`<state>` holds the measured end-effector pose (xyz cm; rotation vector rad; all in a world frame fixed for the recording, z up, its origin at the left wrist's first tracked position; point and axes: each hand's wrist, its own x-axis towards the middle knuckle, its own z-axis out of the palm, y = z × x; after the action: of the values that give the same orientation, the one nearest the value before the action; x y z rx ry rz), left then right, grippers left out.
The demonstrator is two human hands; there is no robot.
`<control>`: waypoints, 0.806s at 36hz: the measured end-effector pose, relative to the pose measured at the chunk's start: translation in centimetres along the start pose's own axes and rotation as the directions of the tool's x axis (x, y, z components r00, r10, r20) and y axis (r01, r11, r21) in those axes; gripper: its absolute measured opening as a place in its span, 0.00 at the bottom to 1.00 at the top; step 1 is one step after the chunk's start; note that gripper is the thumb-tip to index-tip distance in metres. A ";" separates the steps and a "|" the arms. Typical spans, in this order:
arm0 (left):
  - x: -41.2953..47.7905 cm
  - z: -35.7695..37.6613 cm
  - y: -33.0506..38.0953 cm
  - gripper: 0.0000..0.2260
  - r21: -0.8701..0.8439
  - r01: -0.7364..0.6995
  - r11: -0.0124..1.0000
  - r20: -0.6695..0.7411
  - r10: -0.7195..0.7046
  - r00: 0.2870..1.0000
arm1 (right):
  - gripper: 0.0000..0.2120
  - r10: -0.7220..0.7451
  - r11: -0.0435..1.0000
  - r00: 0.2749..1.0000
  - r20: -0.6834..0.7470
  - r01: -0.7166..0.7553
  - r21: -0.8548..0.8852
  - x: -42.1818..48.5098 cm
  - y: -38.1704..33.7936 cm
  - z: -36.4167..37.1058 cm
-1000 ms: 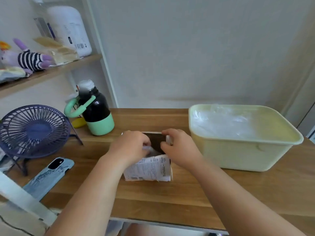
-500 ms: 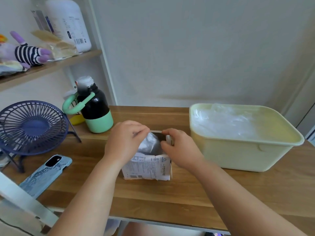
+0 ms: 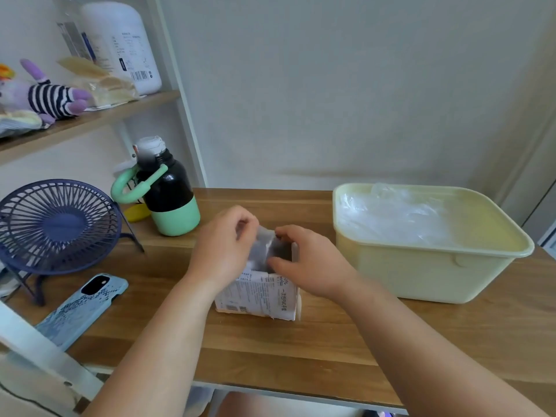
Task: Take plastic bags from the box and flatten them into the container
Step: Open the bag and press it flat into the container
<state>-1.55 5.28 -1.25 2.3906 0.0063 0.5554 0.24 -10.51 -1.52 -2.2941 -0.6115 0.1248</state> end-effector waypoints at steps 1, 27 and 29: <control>0.0 0.0 0.0 0.05 -0.081 0.038 0.996 -0.061 -0.043 0.997 | 0.28 0.005 1.000 1.000 0.005 -0.005 0.003 0.0 0.0 0.0; 2.9 1.3 6.0 0.09 -0.959 0.283 -0.011 0.279 -0.212 0.937 | 0.43 0.142 0.678 0.989 -0.042 -0.066 0.732 -1.0 -0.3 -6.1; 2.8 2.0 6.9 0.22 -0.944 0.311 -0.107 0.323 -0.121 0.939 | 0.39 0.136 0.627 0.990 -0.030 -0.063 0.777 -1.6 0.3 -7.2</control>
<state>0.83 -0.82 2.74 0.7773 -0.0536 0.0589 0.84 -16.05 3.31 -1.4593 -0.2844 0.2833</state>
